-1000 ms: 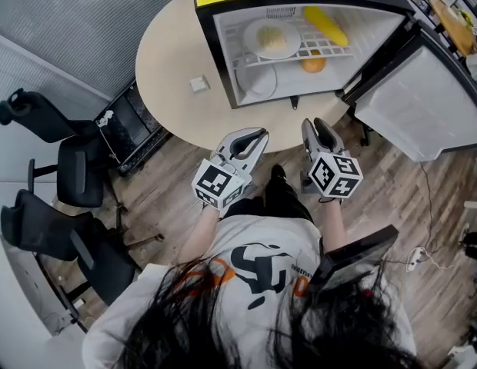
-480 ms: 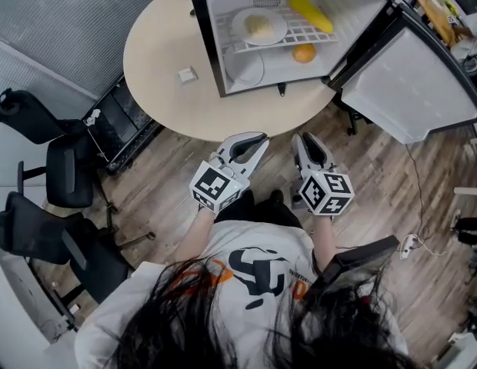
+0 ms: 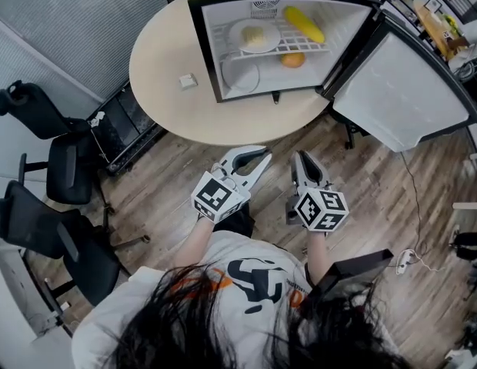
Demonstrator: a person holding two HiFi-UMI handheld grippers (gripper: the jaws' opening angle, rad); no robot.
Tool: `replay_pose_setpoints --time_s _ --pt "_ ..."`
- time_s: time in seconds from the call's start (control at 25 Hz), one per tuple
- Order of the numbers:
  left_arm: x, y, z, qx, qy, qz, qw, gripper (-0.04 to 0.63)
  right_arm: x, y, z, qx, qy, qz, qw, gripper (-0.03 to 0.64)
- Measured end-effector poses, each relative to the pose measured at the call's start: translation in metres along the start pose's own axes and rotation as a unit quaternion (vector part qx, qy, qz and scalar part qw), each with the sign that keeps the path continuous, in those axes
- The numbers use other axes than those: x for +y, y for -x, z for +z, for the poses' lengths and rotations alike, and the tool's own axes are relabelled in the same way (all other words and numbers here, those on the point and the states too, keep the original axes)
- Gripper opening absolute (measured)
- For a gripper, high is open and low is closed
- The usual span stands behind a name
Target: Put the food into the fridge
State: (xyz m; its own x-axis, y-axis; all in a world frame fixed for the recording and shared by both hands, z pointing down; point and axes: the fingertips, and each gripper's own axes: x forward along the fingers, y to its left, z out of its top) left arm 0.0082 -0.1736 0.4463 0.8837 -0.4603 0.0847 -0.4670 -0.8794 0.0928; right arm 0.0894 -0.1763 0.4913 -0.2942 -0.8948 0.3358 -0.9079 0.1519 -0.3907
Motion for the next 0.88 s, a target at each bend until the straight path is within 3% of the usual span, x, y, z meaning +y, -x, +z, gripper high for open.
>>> replay_pose_setpoints --time_s 0.88 --pt "-0.193 0.056 -0.023 0.014 -0.020 0.065 0.9976 0.014 0.002 0.177 -0.063 0.012 0.021 0.079 0.997 0.048"
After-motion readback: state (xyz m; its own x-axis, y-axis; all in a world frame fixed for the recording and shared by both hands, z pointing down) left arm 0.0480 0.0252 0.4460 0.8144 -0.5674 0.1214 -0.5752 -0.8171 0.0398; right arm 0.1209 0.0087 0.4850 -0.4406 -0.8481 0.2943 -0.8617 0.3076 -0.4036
